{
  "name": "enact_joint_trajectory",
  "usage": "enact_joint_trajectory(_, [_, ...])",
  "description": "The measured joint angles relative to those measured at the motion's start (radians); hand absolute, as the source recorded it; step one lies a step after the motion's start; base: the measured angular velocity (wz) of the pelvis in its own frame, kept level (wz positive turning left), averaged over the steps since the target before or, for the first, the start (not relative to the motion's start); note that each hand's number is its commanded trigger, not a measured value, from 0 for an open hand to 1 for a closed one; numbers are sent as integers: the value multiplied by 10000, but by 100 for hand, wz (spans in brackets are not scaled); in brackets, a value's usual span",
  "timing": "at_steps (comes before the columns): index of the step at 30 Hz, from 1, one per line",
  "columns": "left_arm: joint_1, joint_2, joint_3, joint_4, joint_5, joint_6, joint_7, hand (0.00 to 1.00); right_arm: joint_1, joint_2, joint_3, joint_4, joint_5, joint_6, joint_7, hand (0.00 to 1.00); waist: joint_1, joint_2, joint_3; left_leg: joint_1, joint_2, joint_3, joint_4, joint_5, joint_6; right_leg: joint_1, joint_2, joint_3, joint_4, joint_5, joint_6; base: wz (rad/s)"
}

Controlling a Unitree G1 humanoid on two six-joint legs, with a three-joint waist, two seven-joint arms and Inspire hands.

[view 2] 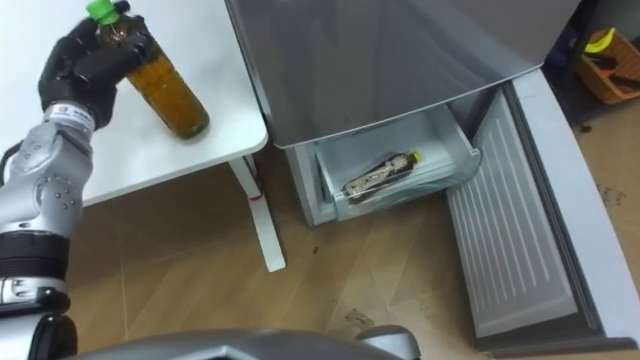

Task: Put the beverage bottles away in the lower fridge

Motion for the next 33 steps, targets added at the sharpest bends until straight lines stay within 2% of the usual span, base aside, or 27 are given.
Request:
enact_joint_trajectory(6, [-61, 5, -86, 7, 5, 43, 15, 100, 21, 1, 1, 1, 0, 5, 18, 0, -6, -1, -3, 26, 0, 0, -18, 1, 0, -3, 0, -3, 0, 0, 0, 0])
enact_joint_trajectory(10, [-59, 4, -126, 8, 81, 51, 131, 100, 19, 2, -1, 19, -3, 12, 34, 0, -21, -73, 26, 29, 0, -6, -20, 1, 0, -11, 0, -6, -1, 0, 0, 0])
enact_joint_trajectory(14, [-62, 9, -138, 9, 81, 61, 157, 100, 63, 2, -3, 13, -6, 136, 105, 0, -16, -137, -17, 5, 0, -9, -12, 0, 0, -48, 0, -9, 1, 0, 0, 0])
enact_joint_trajectory(21, [-59, 3, -237, 13, 78, 231, 167, 100, 43, 2, 55, 39, 9, 131, 92, 0, 7, -112, -33, 2, 3, 17, -14, 1, -1, -64, 0, -13, 3, 0, 0, 0])
enact_joint_trajectory(27, [-57, 2, -307, 11, 79, 231, 162, 100, -35, 6, 375, 66, 9, 97, 101, 0, 19, -115, -33, -67, 1, -30, -7, 2, -1, -53, -3, -73, 3, 0, 0, 2])
enact_joint_trajectory(31, [-54, 2, -376, 10, 62, 230, 160, 100, -225, 8, 402, 37, 71, 91, 95, 0, 34, -184, 0, -116, -6, -83, 23, 4, -1, -51, -5, -110, 2, 0, 0, 2])
enact_joint_trajectory(33, [-54, -1, -456, 4, 47, 230, 151, 100, -264, 38, 403, -34, 96, 72, 86, 0, 22, -232, -11, -169, -9, -128, 46, 5, -1, -73, -5, -119, 2, 0, 0, 8])
